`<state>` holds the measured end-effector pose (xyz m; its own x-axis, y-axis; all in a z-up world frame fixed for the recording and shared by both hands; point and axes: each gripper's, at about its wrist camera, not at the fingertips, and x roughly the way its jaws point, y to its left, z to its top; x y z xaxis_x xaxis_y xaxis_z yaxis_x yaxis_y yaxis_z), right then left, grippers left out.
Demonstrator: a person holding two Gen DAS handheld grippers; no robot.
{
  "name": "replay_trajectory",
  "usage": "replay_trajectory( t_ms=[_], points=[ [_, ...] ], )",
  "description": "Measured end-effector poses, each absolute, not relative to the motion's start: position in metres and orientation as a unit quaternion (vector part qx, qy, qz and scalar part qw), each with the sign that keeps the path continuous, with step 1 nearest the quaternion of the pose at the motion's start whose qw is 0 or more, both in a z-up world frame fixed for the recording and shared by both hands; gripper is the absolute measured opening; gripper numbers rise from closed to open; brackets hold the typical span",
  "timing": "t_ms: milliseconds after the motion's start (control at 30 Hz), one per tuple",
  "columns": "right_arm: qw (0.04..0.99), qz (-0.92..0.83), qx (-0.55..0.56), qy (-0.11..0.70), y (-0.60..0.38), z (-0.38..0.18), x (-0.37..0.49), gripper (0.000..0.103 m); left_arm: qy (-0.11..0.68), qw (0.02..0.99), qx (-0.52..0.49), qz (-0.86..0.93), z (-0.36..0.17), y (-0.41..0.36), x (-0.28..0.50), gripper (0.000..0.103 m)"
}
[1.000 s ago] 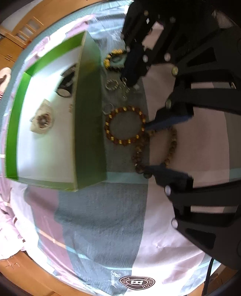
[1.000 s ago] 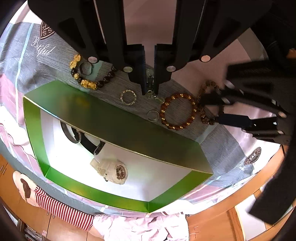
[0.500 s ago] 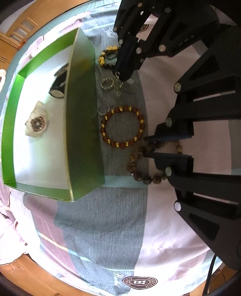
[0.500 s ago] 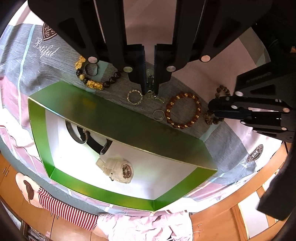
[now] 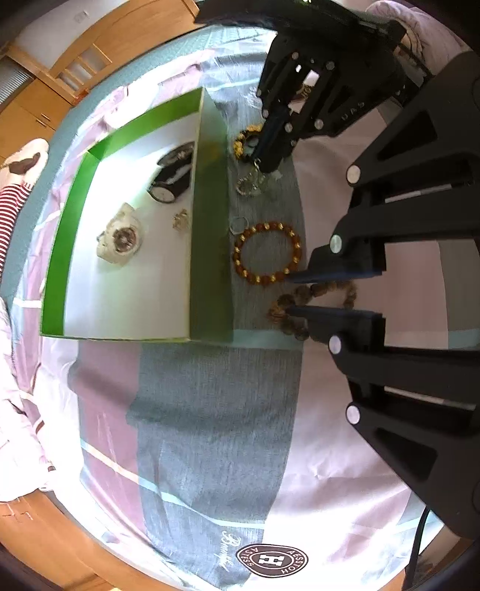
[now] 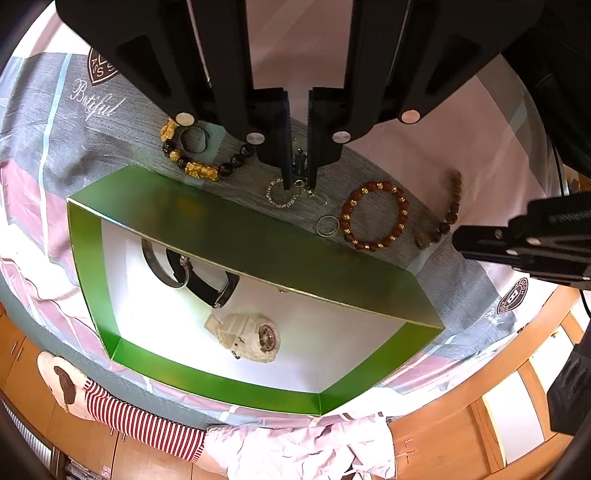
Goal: Organize jewelry
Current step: 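Lift the pendant with the right tool while the left tool lifts the brown bead bracelet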
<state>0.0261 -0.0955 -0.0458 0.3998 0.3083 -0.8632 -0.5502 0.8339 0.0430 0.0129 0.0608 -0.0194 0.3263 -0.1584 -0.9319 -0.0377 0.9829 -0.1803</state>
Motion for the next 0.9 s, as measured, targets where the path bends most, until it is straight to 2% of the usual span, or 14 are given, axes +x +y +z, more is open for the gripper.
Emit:
replay_trajectory(
  t_ms=[267,333,400,467,567,700,733,767,800,867,900],
  points=[
    [0.826,0.260,-0.125,0.485,-0.095,-0.047,0.027,0.007,0.571,0.817,-0.075,-0.039,-0.014,0.054,0.013,0.010],
    [0.823,0.260,-0.128,0.489,-0.094,-0.050,0.027,0.007,0.575,0.814,-0.070,-0.032,-0.019,0.051,0.015,0.014],
    [0.822,0.260,-0.130,0.490,-0.093,-0.051,0.027,0.007,0.585,0.809,-0.057,-0.008,-0.028,0.051,0.017,0.037],
    [0.822,0.260,-0.129,0.490,-0.093,-0.051,0.027,0.007,0.599,0.799,-0.046,0.011,-0.040,0.054,0.020,0.047],
    [0.819,0.259,-0.130,0.494,-0.093,-0.054,0.029,0.007,0.618,0.786,-0.032,0.013,-0.055,0.053,0.023,0.053],
    [0.818,0.262,-0.134,0.495,-0.092,-0.055,0.028,0.007,0.626,0.780,0.000,0.012,-0.067,0.042,0.023,0.055],
    [0.817,0.262,-0.134,0.495,-0.091,-0.055,0.028,0.007,0.625,0.781,0.006,0.012,-0.067,0.039,0.023,0.055],
    [0.817,0.262,-0.135,0.495,-0.090,-0.055,0.028,0.007,0.623,0.782,0.008,0.011,-0.066,0.038,0.023,0.049],
    [0.817,0.262,-0.135,0.495,-0.090,-0.055,0.028,0.007,0.622,0.783,0.003,0.006,-0.065,0.037,0.023,0.033],
    [0.818,0.262,-0.136,0.495,-0.090,-0.055,0.029,0.007,0.619,0.786,0.004,-0.002,-0.061,0.034,0.024,0.011],
    [0.819,0.260,-0.136,0.494,-0.090,-0.055,0.029,0.007,0.616,0.788,0.002,-0.005,-0.058,0.034,0.024,0.011]
  ],
)
